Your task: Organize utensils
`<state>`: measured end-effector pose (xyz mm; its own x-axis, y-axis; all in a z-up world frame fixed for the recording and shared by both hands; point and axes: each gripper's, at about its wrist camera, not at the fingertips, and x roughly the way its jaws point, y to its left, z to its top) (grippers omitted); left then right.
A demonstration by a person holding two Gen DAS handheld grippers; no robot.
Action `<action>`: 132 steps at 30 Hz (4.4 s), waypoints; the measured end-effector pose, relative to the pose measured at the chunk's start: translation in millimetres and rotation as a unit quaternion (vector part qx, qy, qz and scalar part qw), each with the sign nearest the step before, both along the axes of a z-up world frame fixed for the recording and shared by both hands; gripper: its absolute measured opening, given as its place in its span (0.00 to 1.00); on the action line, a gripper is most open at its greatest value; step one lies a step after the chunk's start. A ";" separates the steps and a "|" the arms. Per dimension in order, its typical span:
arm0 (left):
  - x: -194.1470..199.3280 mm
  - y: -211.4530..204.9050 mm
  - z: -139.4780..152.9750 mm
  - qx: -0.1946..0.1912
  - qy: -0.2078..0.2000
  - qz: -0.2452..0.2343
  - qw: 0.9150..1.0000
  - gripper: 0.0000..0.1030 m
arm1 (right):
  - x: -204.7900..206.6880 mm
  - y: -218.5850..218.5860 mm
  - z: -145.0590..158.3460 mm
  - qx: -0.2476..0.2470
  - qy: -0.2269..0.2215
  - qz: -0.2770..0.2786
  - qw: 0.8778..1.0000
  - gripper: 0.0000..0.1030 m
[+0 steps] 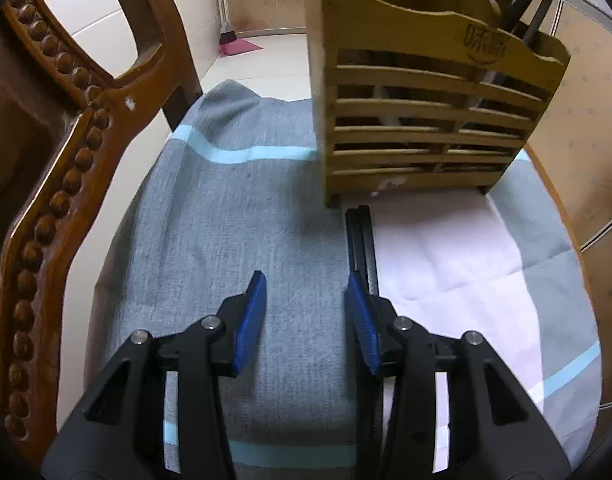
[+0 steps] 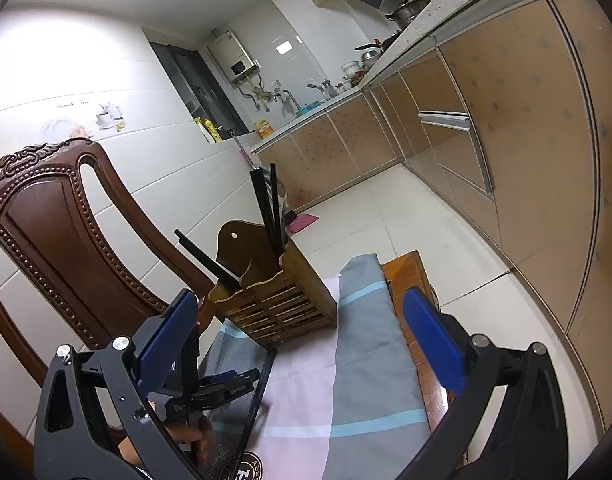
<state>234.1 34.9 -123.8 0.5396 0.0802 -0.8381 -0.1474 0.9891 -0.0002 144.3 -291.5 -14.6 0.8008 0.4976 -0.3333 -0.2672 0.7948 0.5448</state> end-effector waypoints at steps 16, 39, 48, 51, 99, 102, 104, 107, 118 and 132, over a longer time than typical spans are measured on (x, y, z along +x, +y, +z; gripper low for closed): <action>29.7 -16.2 0.1 0.021 0.026 -0.016 0.999 0.42 | 2.4 1.0 -1.8 0.000 0.004 0.001 1.000 0.97; 14.4 -0.3 88.1 -0.039 -0.074 -0.031 0.996 0.06 | 17.9 28.5 -20.6 -0.036 0.059 0.045 0.997 0.97; -74.7 11.6 215.8 -0.023 -0.207 -0.066 0.976 0.06 | 42.2 121.1 -63.1 -0.159 0.154 0.112 0.969 0.97; -95.1 20.0 217.5 -0.008 -0.228 -0.056 0.972 0.06 | 54.4 149.2 -75.2 -0.183 0.170 0.118 0.961 0.97; -106.3 76.9 227.0 -0.066 -0.240 -0.012 0.968 0.06 | 46.2 152.6 188.5 -0.169 -0.035 0.092 0.981 0.07; -105.0 79.9 227.0 -0.068 -0.239 -0.008 0.969 0.06 | 62.3 154.5 213.6 -0.177 -0.050 0.082 0.980 0.07; -104.5 80.4 227.0 -0.071 -0.239 -0.007 0.968 0.06 | 75.1 155.0 226.5 -0.183 -0.059 0.075 0.979 0.07; -103.2 77.4 226.4 -0.069 -0.237 -0.010 0.969 0.06 | 92.7 155.8 239.0 -0.195 -0.069 0.062 0.976 0.07; -100.3 73.2 225.1 -0.065 -0.234 -0.013 0.970 0.06 | 151.8 157.6 187.5 -0.192 -0.039 0.023 0.980 0.07; -95.7 70.7 218.6 -0.071 -0.228 -0.005 0.971 0.06 | 110.6 128.3 86.9 -0.198 -0.038 0.009 0.979 0.81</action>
